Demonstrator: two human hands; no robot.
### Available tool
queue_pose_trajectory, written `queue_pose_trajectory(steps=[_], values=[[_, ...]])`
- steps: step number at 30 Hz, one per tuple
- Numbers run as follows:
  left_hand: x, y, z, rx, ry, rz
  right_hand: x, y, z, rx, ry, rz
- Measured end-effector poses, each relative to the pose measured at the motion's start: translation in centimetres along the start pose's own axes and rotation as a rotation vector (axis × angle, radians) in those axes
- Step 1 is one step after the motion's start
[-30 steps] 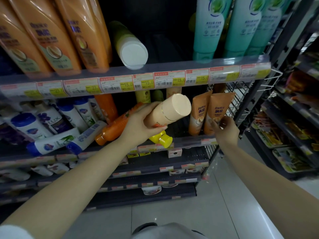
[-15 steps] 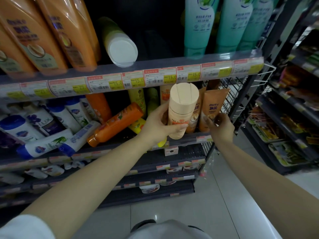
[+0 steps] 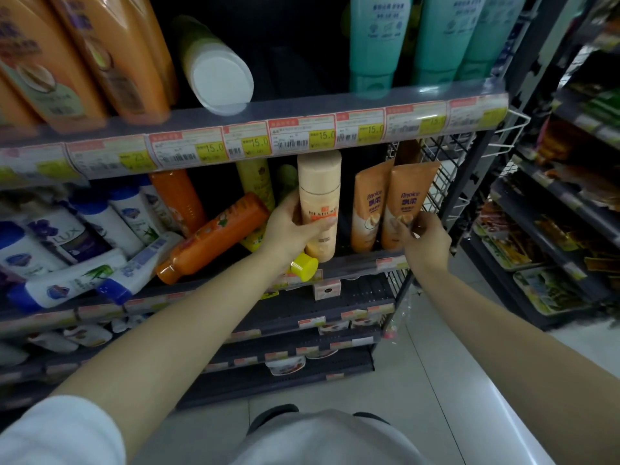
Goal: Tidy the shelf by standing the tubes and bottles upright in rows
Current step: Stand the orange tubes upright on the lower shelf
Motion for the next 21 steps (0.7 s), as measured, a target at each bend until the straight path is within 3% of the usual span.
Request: queue_pose_trajectory(steps=[21], values=[[0.7,-1.8,-0.3,-0.119,-0.285,0.071,-0.2,-0.2,0.1,-0.008,-0.012,-0.012]])
Point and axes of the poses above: each hand's wrist, its own y-axis away from the middle knuckle, its own x-axis out of the back of the hand, z = x × y, the point moved 9 cm from there along -y, towards the middle knuckle, and after that the axes turned 12 degrees about -y, right-handed, at the moved point
